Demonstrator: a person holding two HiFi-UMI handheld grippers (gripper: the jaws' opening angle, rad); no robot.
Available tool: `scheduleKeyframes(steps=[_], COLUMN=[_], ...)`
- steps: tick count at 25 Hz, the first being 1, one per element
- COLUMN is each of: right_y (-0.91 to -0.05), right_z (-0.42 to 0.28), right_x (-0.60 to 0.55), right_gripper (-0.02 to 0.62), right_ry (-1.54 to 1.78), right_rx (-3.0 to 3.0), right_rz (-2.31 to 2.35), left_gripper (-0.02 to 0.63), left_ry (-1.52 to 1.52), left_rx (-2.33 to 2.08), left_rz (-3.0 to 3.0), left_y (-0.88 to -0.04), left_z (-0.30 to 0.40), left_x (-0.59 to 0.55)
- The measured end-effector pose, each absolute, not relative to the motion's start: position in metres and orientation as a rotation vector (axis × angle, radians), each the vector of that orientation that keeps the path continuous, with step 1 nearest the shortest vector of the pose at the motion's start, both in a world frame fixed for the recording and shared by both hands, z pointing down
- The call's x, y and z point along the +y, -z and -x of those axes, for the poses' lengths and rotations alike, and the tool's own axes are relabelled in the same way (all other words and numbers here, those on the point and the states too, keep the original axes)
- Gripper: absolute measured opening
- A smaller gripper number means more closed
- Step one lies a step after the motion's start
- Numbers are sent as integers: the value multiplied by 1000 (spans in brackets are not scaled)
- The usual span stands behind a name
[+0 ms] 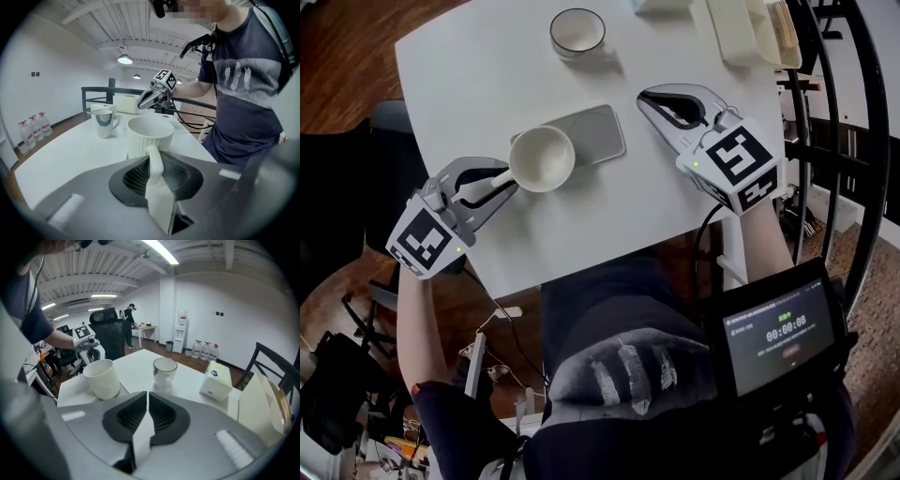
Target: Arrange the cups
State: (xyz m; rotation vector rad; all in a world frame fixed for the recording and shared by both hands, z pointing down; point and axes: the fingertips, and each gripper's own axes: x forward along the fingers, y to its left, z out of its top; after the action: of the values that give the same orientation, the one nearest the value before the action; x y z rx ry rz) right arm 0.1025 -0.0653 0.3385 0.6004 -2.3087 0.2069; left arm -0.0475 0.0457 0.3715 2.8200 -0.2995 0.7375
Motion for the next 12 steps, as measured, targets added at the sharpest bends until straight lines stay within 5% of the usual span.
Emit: scheduleKeyframes(steps=[4, 5, 6, 12], right_y=[-339, -339, -339, -338], right_z=[-103, -103, -103, -105], right_x=[-63, -63, -63, -67], right_gripper=[15, 15, 15, 15], right_ry=[-214, -214, -212, -204], right_rx=[-2313, -2311, -2309, -2312], right_rz=[-588, -586, -586, -594], left_gripper=[116, 242, 288, 286], left_ry=[-647, -601, -566, -714], left_rx=[-384, -414, -441, -450], left_rz=[-2747, -2728, -2715, -2746], left_y=[-369, -366, -363, -372], left_z=[51, 52, 55, 56], left_x=[44, 41, 38, 39])
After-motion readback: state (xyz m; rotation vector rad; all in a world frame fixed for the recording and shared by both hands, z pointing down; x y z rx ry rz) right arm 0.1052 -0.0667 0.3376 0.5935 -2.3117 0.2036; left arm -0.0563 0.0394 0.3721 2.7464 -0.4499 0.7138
